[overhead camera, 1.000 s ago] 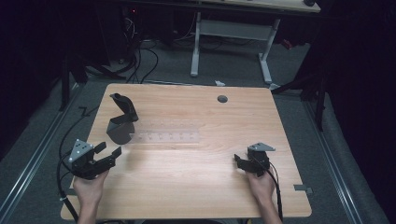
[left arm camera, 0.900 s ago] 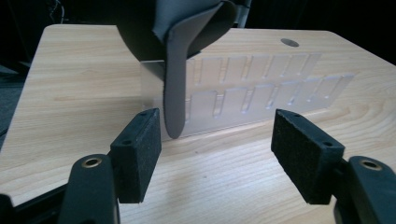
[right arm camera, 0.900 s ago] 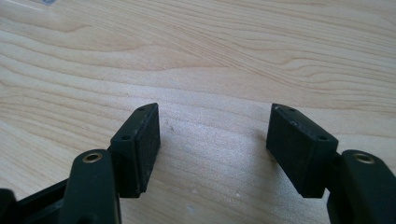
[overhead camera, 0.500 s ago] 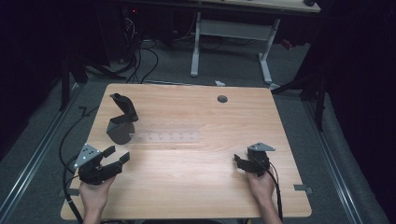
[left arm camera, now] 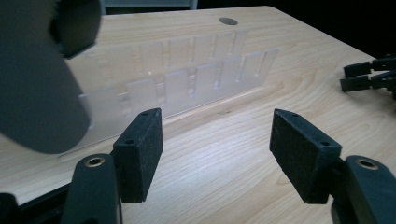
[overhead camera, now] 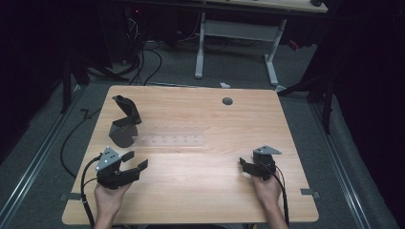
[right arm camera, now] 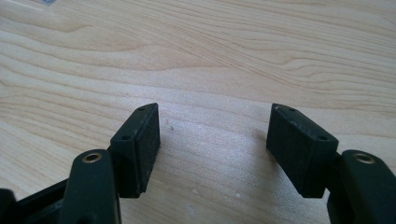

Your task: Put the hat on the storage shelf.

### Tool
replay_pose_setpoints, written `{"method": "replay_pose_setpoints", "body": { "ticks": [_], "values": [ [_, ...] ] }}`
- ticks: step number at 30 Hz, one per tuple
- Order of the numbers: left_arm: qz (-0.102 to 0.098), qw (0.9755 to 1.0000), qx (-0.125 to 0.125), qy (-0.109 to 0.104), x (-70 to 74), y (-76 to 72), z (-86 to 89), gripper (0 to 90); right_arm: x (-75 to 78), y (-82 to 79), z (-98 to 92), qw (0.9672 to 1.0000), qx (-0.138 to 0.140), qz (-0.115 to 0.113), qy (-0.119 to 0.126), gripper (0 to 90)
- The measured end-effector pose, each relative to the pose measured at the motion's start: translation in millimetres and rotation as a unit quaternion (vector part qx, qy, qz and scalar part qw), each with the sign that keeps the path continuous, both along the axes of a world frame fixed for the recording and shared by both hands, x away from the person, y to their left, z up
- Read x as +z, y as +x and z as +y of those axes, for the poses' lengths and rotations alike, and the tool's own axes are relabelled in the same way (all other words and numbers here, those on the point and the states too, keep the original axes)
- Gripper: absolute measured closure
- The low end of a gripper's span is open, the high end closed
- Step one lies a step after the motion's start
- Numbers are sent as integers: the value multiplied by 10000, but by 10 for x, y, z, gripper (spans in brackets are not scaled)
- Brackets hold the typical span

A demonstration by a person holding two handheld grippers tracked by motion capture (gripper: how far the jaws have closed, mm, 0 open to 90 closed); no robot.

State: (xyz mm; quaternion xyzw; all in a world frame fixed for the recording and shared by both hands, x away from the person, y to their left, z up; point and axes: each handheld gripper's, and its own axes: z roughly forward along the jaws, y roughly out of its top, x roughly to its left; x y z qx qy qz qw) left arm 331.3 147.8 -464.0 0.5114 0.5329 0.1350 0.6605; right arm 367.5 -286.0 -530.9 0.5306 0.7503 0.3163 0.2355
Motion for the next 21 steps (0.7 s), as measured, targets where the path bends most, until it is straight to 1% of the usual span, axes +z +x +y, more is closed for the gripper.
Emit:
{"method": "replay_pose_setpoints", "body": {
  "ticks": [8,13,16,21],
  "values": [
    [84,9996,-266,2,-34,47,-170,351,0,-1,1,10000,-6,3,4,353],
    [112,9992,-360,95,-83,96,-275,351,0,0,0,10000,-3,1,2,353],
    [183,9989,-420,100,-118,132,-325,352,0,0,0,10000,-1,0,0,352],
    [285,9980,-531,193,-192,183,-400,354,0,0,0,10000,-1,-1,-2,353]
  ]
}}
